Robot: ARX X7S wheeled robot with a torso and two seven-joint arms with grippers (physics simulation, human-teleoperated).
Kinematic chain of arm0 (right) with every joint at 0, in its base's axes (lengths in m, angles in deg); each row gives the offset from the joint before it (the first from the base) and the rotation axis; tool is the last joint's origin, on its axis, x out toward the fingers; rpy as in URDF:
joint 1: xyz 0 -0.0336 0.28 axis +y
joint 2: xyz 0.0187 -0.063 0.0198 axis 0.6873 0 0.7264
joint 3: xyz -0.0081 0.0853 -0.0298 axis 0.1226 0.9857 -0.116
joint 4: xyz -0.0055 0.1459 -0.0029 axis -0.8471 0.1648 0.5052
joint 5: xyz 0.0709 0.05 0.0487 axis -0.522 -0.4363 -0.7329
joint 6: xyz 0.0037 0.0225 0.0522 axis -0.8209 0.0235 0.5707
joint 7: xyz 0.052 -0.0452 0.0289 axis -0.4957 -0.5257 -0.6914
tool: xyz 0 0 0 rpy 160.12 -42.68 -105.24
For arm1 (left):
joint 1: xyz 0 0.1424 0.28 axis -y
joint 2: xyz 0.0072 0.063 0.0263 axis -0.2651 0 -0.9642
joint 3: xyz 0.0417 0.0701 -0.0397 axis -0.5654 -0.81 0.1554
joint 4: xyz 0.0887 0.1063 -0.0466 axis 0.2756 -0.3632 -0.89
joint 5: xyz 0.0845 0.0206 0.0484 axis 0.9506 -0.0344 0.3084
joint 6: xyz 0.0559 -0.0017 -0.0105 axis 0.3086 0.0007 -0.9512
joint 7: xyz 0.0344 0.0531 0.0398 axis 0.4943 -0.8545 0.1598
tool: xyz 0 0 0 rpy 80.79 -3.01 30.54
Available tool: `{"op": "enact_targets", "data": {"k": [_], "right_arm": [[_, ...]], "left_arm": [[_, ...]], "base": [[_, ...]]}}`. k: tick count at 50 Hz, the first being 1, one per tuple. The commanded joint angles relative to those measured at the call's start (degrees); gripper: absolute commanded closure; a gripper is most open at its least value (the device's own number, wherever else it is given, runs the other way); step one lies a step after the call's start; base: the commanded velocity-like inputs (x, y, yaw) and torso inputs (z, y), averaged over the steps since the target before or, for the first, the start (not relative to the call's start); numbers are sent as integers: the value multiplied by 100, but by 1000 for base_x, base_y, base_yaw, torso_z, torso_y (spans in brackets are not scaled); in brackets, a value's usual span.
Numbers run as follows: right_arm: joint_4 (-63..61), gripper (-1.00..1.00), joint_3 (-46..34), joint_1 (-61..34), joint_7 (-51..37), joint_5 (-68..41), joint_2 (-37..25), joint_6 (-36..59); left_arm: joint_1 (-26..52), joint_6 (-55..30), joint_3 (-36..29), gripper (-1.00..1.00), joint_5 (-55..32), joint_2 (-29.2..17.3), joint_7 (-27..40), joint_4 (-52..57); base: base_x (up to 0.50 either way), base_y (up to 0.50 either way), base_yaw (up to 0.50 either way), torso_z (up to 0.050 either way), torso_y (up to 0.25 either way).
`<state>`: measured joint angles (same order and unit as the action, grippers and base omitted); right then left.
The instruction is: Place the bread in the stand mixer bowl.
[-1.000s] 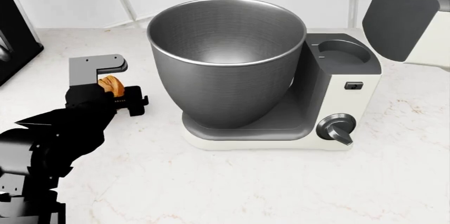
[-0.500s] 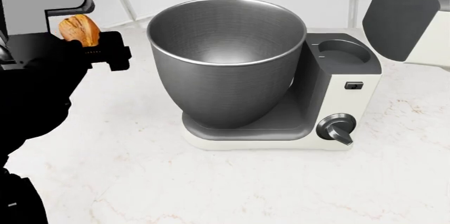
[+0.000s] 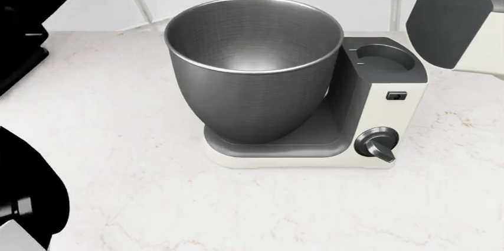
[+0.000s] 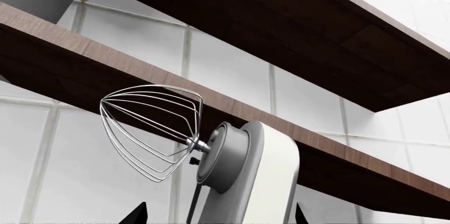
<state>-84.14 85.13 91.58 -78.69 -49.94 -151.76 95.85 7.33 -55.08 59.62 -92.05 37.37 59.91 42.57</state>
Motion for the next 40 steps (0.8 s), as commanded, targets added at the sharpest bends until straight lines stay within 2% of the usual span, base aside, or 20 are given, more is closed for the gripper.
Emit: {"op": "enact_targets", "data": {"k": [1,2,7,12,21,33,36,40], "right_arm": [[0,-100,34,-3,200,187,166,-107],[0,-100,33,-3,200,188,167,-107],[0,-100,88,-3,265,173,238,-92],[0,-100,73,-3,259,180,238,-97],[0,-100,92,-3,249,162,218,-77],[0,-100,93,-3,278,162,251,-87],[0,-100,92,-3,289,167,268,-83],[0,-100,70,-3,314,198,312,-103]], "left_arm": [[578,29,362,100,-1248,520,423,-599],[577,51,342,100,-1278,506,442,-603],[672,178,425,100,-3082,704,1529,-1161],[592,482,164,100,-4054,647,2126,-1287],[559,698,-203,100,-4621,506,2440,-1351],[574,702,-418,100,-4289,578,2155,-1511],[520,743,-541,100,-4376,558,2255,-1535],[330,810,-1014,100,-4790,483,2696,-1629]], "base": [[0,0,0,0,0],[0,0,0,0,0],[0,0,0,0,2],[0,0,0,0,0],[0,0,0,0,0],[0,0,0,0,1],[0,0,0,0,0],[0,0,0,0,3]]}}
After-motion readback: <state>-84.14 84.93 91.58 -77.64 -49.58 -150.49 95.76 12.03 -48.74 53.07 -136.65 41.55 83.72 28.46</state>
